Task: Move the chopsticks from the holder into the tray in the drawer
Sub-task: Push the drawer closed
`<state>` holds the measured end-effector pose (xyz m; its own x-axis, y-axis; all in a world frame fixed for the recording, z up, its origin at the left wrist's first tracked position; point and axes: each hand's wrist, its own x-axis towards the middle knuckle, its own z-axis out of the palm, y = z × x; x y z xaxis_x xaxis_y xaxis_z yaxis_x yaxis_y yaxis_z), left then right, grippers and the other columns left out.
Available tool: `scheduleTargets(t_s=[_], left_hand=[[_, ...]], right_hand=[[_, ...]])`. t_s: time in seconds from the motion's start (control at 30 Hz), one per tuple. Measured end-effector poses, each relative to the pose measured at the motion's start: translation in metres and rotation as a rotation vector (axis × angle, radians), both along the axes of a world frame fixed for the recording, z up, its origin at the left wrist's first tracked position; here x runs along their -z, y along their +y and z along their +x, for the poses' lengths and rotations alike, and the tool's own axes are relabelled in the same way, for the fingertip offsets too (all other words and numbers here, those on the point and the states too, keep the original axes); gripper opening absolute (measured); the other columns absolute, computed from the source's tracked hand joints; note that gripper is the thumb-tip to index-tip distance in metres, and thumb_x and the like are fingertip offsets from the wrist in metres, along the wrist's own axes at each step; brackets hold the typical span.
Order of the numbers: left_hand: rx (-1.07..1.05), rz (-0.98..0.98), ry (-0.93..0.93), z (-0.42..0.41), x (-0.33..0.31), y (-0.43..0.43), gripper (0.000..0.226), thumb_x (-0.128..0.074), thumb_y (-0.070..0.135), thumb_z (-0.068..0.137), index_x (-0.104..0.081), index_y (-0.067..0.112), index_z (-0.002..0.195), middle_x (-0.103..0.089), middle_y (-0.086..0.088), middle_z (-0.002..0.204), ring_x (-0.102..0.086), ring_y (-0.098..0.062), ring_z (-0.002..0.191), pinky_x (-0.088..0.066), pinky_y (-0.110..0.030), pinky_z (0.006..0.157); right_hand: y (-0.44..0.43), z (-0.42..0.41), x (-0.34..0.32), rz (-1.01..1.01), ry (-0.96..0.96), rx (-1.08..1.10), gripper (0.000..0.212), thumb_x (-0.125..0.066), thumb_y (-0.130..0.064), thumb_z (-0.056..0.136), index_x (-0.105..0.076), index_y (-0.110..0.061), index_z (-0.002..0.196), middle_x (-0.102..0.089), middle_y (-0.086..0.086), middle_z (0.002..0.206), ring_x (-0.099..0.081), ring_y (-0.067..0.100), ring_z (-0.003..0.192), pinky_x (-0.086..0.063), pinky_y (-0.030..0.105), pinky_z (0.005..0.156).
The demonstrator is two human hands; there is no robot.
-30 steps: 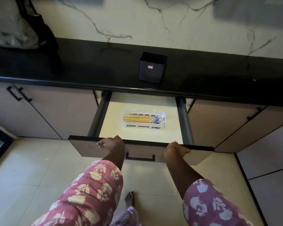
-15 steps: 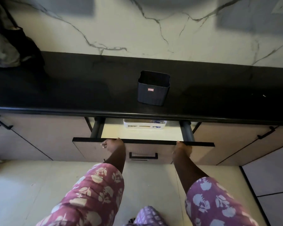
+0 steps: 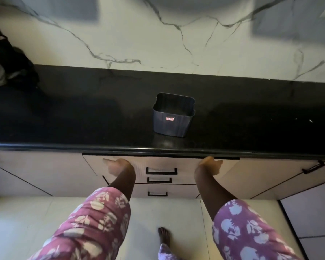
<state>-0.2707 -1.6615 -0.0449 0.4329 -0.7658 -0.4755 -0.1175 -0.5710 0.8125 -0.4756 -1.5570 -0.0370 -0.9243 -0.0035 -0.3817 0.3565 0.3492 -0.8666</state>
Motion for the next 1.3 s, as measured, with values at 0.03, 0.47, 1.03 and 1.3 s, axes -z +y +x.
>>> scheduleTargets(t_s=[0.03,0.47,1.03,1.3], left_hand=[[-0.069,-0.083,0.026,-0.004,-0.007,-0.005,0.05,-0.038,0.009,0.096,-0.029,0.01,0.145,-0.046,-0.018,0.14,-0.051,-0.033,0.124,-0.045,-0.043,0.101],[0.509,-0.528,0.116,-0.112,-0.089,-0.066,0.046,-0.034,0.031,0.101,-0.042,0.006,0.139,-0.044,-0.014,0.145,-0.039,-0.027,0.136,-0.028,-0.039,0.116],[0.494,-0.438,0.192,-0.138,-0.083,-0.101,0.044,-0.027,0.032,0.102,-0.047,0.011,0.136,-0.054,-0.015,0.134,-0.049,-0.028,0.125,-0.037,-0.036,0.108],[0.454,-0.477,0.082,-0.138,-0.101,-0.108,0.046,-0.03,0.027,0.102,-0.035,0.006,0.142,-0.041,-0.015,0.146,-0.037,-0.029,0.136,-0.028,-0.035,0.112]], right_hand=[[-0.007,0.0,-0.005,-0.094,0.056,0.072,0.044,-0.04,-0.011,0.099,-0.035,-0.002,0.141,-0.044,0.02,0.143,-0.045,0.034,0.131,-0.04,0.039,0.107],[-0.097,-0.009,-0.086,-0.267,0.278,-0.394,0.047,-0.036,-0.041,0.099,-0.061,-0.008,0.121,-0.062,0.015,0.125,-0.052,0.03,0.119,-0.036,0.03,0.091],[-0.155,-0.038,-0.087,-0.02,0.326,-0.486,0.04,-0.032,-0.024,0.103,-0.063,0.0,0.108,-0.065,0.021,0.11,-0.061,0.031,0.102,-0.037,0.028,0.074],[-0.158,-0.038,-0.102,-0.016,0.391,-0.421,0.039,-0.031,-0.025,0.102,-0.06,-0.002,0.113,-0.062,0.02,0.118,-0.057,0.034,0.11,-0.045,0.039,0.091]])
